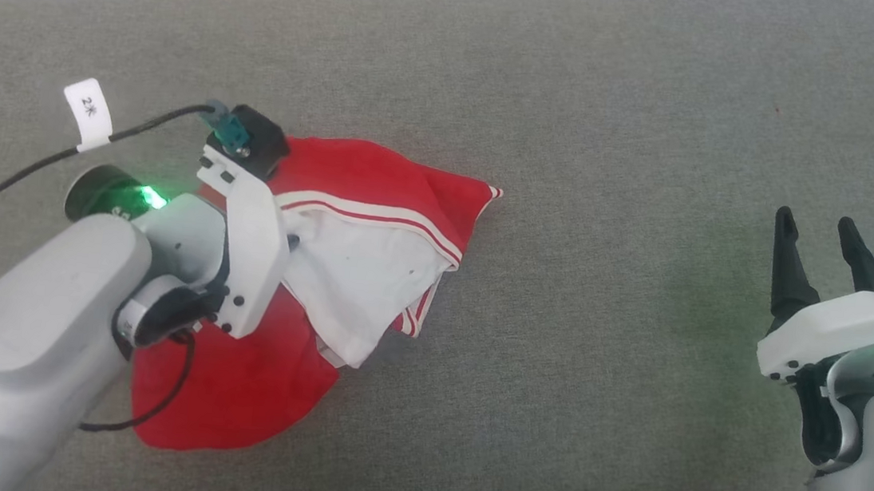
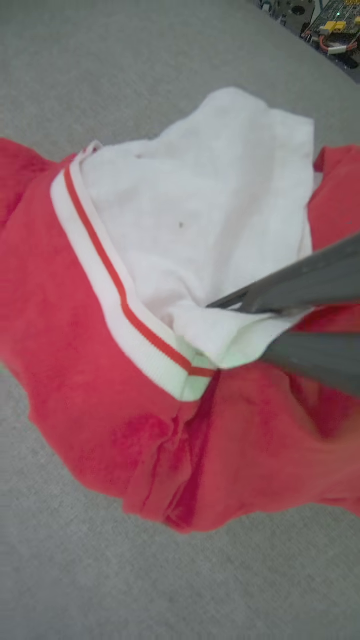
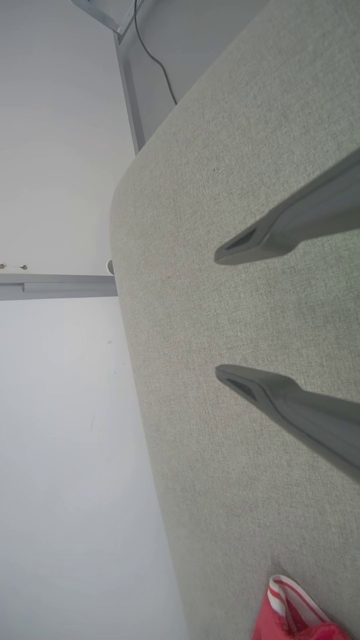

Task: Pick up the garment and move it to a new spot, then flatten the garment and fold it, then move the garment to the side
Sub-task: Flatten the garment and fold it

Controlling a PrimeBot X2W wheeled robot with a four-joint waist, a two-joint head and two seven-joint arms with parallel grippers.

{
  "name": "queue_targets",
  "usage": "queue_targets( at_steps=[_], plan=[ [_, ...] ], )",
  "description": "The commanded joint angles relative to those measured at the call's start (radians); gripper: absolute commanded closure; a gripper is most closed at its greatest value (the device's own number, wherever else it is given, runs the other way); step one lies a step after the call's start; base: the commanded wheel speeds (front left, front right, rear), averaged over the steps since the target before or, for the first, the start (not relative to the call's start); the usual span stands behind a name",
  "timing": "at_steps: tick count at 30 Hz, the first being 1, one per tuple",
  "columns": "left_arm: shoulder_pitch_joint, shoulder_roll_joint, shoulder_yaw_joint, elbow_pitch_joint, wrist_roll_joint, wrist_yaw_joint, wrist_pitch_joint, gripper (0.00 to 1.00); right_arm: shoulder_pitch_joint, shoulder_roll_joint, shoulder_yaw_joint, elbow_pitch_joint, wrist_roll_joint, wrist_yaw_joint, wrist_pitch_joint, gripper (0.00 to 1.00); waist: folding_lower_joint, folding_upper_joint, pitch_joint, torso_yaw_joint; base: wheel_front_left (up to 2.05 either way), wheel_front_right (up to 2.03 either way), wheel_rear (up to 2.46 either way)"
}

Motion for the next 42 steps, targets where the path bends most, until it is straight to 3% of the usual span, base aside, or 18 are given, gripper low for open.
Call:
queue_targets(
  at_steps=[1,6,10,21,25,32,38,39,41,42],
  plan=[
    [-0.018,0.004,0.006,0.002,-0.004,-0.007,-0.006,1.00,-0.005,0.001,-0.002,0.000,0.001,0.000,-0.005,0.00,0.0000,0.0000,0.000,0.003,0.00,0.00,0.00],
    [-0.017,0.015,0.038,-0.022,-0.038,0.004,-0.012,1.00,0.012,-0.010,-0.019,0.006,-0.004,0.000,-0.009,0.00,0.0000,0.0000,-0.012,0.025,0.00,0.00,0.00],
    [0.016,0.053,0.090,-0.076,-0.075,0.042,-0.025,1.00,0.030,-0.007,-0.034,0.002,-0.016,0.000,0.004,0.00,0.0000,0.0000,-0.038,0.057,0.00,0.00,0.00],
    [0.185,0.234,0.219,-0.187,-0.139,0.173,-0.057,1.00,0.088,-0.023,-0.047,0.009,-0.012,0.000,0.028,0.00,0.0000,0.0000,-0.111,0.130,0.00,0.00,0.00],
    [0.271,0.287,0.255,-0.161,-0.164,0.197,-0.082,1.00,0.103,-0.026,-0.046,0.009,-0.011,0.000,0.036,0.00,0.0000,0.0000,-0.128,0.148,0.00,0.00,0.00],
    [0.379,0.309,0.272,-0.040,-0.195,0.195,-0.124,1.00,0.116,-0.033,-0.033,0.004,-0.005,0.000,0.051,0.00,0.0000,0.0000,-0.143,0.165,0.00,0.00,0.00],
    [0.386,0.258,0.254,0.085,-0.204,0.149,-0.163,1.00,0.115,-0.033,-0.014,0.001,-0.003,0.000,0.065,0.00,0.0000,0.0000,-0.144,0.173,0.00,0.00,0.00],
    [0.380,0.248,0.250,0.103,-0.202,0.143,-0.171,0.98,0.113,-0.032,-0.011,0.001,-0.004,0.000,0.066,0.00,0.0000,0.0000,-0.144,0.175,0.00,0.00,0.00],
    [0.368,0.228,0.240,0.139,-0.192,0.127,-0.183,0.65,0.109,-0.031,-0.003,0.000,-0.005,0.000,0.072,0.00,0.0000,0.0000,-0.145,0.178,0.00,0.00,0.00],
    [0.362,0.217,0.238,0.155,-0.192,0.119,-0.189,0.30,0.107,-0.031,0.002,0.000,-0.006,0.000,0.075,0.00,0.0000,0.0000,-0.147,0.179,0.00,0.00,0.00]
  ],
)
